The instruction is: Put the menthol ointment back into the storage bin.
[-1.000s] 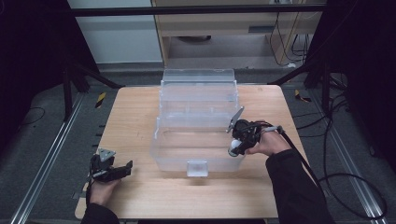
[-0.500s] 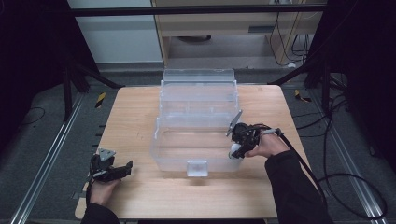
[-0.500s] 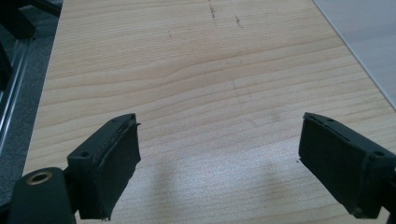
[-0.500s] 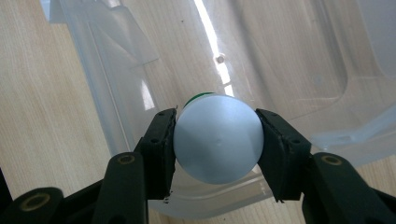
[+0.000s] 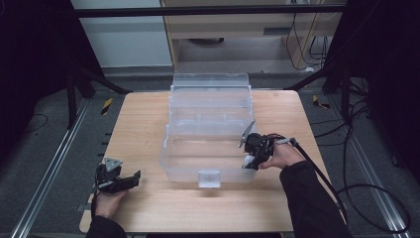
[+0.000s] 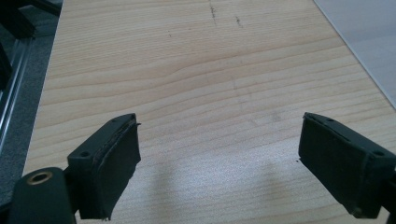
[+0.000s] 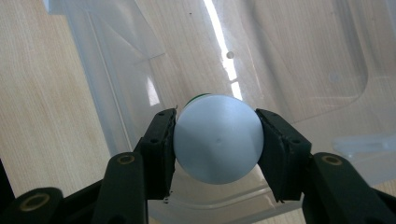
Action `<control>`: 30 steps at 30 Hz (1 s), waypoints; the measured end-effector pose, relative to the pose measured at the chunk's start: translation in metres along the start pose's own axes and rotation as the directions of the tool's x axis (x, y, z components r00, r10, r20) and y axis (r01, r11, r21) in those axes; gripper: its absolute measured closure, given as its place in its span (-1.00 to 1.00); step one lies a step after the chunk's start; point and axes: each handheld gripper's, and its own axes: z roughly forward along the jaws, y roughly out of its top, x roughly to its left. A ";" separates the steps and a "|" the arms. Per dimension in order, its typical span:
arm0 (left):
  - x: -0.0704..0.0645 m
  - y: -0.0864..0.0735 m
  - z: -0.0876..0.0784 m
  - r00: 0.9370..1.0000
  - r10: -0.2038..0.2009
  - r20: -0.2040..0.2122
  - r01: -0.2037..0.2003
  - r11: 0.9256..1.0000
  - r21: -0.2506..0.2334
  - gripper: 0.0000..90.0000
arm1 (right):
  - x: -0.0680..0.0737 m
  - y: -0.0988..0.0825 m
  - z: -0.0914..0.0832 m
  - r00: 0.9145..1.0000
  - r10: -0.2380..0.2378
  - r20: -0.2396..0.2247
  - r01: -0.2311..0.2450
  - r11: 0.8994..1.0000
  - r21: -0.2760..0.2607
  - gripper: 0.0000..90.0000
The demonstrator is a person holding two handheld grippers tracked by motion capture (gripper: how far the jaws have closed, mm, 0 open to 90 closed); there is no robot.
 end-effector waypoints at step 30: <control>0.000 0.000 0.000 1.000 0.000 0.002 0.000 1.000 0.002 -0.73 | 0.001 0.001 0.000 1.000 0.014 0.005 -0.014 1.000 0.005 0.11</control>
